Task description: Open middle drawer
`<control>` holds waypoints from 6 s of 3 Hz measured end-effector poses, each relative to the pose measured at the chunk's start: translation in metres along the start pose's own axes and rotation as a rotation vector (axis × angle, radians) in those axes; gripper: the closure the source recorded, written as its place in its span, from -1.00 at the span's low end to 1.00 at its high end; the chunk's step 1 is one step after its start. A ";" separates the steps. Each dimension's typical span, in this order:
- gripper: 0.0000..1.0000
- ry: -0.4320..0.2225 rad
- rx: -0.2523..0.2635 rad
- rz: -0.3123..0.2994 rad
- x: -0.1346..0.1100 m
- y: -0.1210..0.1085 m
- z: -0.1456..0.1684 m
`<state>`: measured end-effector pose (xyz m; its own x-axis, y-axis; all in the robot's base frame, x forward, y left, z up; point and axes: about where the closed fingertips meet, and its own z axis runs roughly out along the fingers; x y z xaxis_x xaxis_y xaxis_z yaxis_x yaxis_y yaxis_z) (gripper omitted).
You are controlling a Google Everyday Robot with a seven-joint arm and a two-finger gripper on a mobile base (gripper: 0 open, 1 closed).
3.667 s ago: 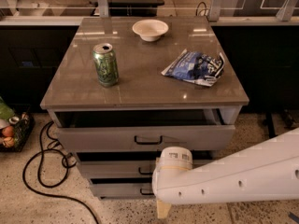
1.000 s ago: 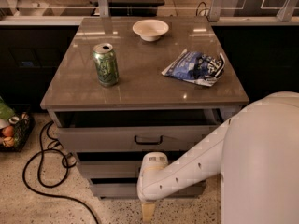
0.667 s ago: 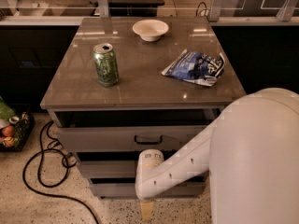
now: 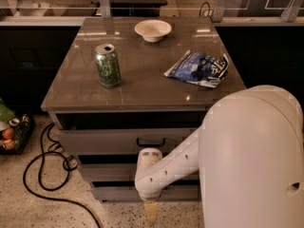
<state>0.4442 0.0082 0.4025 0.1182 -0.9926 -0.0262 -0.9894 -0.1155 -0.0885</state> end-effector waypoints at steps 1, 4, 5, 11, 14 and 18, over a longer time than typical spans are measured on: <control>-1.00 0.013 -0.004 0.008 0.007 0.000 0.001; -1.00 -0.016 -0.010 0.040 0.014 0.005 0.018; -1.00 -0.015 -0.033 0.030 0.013 0.007 0.025; 1.00 -0.032 -0.059 0.008 0.001 0.006 0.021; 1.00 -0.015 0.008 -0.013 0.008 0.052 0.006; 1.00 0.022 0.070 0.018 -0.001 0.077 -0.012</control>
Offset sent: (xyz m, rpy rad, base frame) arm 0.0003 -0.0187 -0.0130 0.0051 0.0076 -0.0450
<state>0.3670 -0.0002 0.4075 0.0976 -0.9952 -0.0065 -0.9828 -0.0953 -0.1579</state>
